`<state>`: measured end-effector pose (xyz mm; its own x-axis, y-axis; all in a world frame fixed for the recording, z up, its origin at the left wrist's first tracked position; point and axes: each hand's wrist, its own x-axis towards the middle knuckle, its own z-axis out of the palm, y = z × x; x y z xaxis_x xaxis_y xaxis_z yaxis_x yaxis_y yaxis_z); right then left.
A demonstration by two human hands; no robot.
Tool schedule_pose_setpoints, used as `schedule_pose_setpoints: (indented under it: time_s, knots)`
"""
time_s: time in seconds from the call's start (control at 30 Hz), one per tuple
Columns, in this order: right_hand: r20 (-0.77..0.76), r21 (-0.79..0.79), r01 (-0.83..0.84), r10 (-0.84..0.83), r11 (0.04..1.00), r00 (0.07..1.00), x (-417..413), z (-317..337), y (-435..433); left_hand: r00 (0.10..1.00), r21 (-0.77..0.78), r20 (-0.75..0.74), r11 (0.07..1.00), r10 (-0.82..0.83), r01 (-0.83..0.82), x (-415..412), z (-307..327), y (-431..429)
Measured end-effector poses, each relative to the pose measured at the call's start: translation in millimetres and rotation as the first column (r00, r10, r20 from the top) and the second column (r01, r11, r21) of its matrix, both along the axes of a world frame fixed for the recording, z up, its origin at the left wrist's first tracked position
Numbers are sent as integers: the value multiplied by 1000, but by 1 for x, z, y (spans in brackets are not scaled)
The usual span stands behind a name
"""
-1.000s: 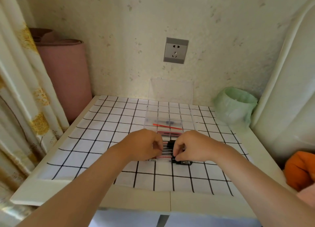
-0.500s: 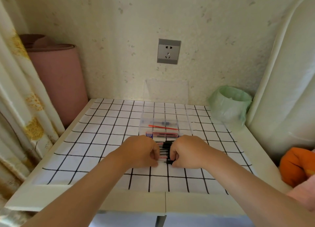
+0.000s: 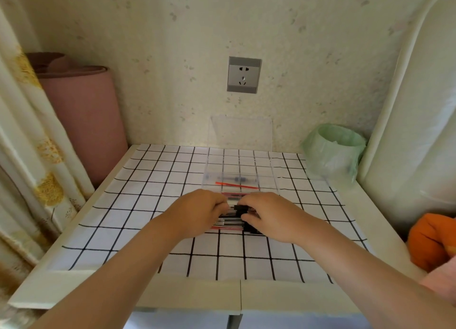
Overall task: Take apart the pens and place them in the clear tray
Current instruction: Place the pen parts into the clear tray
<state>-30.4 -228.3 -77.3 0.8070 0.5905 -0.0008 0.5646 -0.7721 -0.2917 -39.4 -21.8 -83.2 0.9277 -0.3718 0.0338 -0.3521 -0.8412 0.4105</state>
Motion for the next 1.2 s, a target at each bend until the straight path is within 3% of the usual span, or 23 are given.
schedule_pose_setpoints:
  time_s: [0.47,0.73,0.97,1.2]
  knots:
    - [37,-60,56,-53,997,998,2,8,-2,997,-108,63,992,-51,57,2,5,-15]
    - [96,45,65,-69,997,993,6,18,-8,982,-117,187,992,-31,54,10,11,-14]
    - [-120,-18,202,-203,979,972,21,13,-36,984,-16,165,998,70,-69,11,11,-14]
    - [-157,-150,253,-275,956,948,31,-1,-62,991,31,114,997,73,-77,12,5,-15]
